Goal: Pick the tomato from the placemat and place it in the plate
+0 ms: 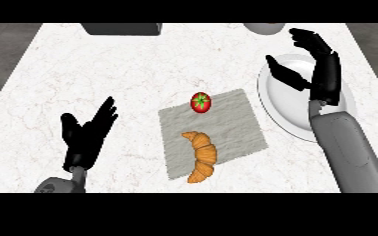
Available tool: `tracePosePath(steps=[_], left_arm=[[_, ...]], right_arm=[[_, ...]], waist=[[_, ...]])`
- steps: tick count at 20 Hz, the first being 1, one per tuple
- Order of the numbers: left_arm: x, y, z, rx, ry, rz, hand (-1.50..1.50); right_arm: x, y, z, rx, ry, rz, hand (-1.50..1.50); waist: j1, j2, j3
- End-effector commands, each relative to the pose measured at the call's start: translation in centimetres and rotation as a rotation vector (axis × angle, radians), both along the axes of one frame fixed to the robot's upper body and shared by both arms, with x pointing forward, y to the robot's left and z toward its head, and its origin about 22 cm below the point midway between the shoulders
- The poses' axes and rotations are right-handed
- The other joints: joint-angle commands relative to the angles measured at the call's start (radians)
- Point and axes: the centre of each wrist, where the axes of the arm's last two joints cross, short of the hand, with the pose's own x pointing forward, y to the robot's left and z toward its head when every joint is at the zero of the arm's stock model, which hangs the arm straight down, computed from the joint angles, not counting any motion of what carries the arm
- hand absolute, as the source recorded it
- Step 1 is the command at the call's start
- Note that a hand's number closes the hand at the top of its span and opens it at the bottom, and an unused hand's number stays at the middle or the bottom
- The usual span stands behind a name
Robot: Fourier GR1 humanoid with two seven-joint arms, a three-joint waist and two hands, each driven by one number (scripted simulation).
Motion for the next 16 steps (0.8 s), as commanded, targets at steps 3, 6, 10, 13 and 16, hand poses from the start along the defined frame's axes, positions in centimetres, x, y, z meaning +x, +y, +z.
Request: tracePosePath(steps=[3,6,10,13,16], left_arm=[[-1.1,-0.4,1.4,-0.027,0.033,0.015,0.0],[-1.5,-0.4,-1.1,-0.019,0.025,0.013,0.0],[-1.5,-1.4,-0.8,-0.023,0.026,0.026,0.0],[-2.0,-0.9,-1.5,-0.008,0.035,0.017,0.0],[-1.9,-0.4,-0.2,-0.014,0.029,0.01,0.0]], right_arm=[[-1.7,4.1,-0.2,-0.014,-0.045,-0.032,-1.5],[-1.9,2.6,0.6,-0.104,0.047,-0.001,-1.5],[-2.1,4.7,0.6,-0.292,0.3,0.112,-1.5],[-1.7,5.3,2.6,-0.404,0.461,0.185,-1.5],[-0.6,8.6,5.2,-0.442,0.526,0.192,-1.5]], waist=[[-0.005,-0.006,0.003],[-0.008,-0.005,0.002],[-0.013,-0.011,0.0],[-0.011,-0.011,-0.001],[0.006,-0.007,0.002]])
